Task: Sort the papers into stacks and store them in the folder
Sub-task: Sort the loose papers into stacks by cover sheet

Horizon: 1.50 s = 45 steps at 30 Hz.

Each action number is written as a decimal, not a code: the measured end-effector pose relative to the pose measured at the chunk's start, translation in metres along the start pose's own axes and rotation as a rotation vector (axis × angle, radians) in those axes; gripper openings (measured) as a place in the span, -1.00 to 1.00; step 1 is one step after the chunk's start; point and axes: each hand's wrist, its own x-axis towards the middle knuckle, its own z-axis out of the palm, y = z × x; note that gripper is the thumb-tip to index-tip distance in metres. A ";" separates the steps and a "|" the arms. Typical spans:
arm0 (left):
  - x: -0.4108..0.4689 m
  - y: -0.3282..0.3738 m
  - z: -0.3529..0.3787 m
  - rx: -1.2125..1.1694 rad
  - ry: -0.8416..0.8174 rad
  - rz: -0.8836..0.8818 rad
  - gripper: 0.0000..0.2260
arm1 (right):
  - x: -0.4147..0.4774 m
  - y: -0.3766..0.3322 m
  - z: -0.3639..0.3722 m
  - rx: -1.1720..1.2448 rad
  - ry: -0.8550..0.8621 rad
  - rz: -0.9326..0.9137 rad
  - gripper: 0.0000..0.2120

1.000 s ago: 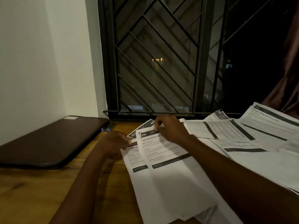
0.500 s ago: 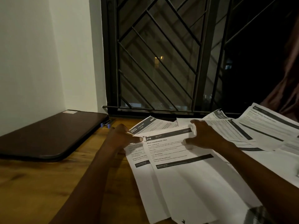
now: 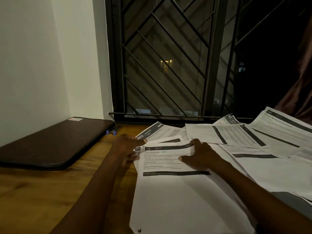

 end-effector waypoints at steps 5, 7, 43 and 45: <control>0.015 -0.015 0.002 0.290 0.113 0.147 -0.61 | -0.002 -0.003 -0.003 0.129 0.009 -0.120 -0.46; 0.019 -0.020 0.001 0.360 0.138 0.188 -0.54 | 0.001 -0.001 0.002 0.167 0.049 -0.149 -0.43; 0.013 -0.007 -0.006 -0.024 0.170 0.064 -0.49 | -0.003 -0.005 0.000 0.284 0.197 0.028 -0.70; 0.010 -0.006 0.000 -0.044 0.120 0.063 -0.55 | -0.002 -0.008 0.003 0.219 0.217 0.057 -0.69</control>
